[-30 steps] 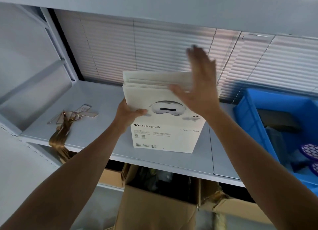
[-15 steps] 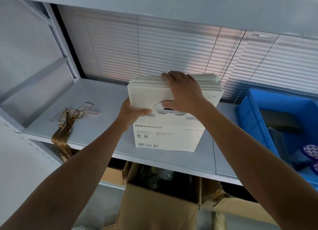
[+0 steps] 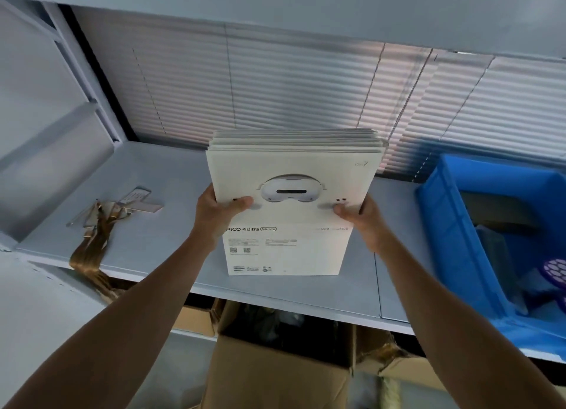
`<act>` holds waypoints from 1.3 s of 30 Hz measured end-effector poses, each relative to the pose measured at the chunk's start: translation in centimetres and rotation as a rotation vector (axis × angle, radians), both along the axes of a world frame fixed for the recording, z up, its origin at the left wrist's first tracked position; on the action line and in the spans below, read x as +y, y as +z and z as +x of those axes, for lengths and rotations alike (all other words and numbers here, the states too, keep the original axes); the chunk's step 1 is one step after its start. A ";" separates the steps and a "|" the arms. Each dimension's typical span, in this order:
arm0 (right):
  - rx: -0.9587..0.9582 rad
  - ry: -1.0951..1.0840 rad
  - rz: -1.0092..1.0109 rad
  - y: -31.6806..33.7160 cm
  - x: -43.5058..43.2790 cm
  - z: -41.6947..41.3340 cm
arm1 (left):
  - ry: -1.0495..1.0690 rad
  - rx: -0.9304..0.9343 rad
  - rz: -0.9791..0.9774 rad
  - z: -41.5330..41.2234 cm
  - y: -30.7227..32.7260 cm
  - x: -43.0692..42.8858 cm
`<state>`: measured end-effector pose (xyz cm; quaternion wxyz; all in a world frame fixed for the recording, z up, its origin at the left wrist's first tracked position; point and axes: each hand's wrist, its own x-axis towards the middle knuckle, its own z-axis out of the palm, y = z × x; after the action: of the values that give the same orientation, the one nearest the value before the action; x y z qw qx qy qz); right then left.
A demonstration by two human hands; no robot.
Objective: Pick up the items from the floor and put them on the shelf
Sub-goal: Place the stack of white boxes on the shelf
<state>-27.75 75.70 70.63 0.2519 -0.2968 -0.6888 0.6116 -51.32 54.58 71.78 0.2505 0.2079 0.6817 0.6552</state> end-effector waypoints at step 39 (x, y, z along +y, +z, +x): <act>-0.207 -0.487 -0.496 -8.1 -3.0 18.7 | -0.445 -0.390 -0.588 10.1 -5.6 11.2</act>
<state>-9.07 72.69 62.53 0.2396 -0.5644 -0.4505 0.6489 -41.19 65.74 66.14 0.5591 0.1416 0.7179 0.3898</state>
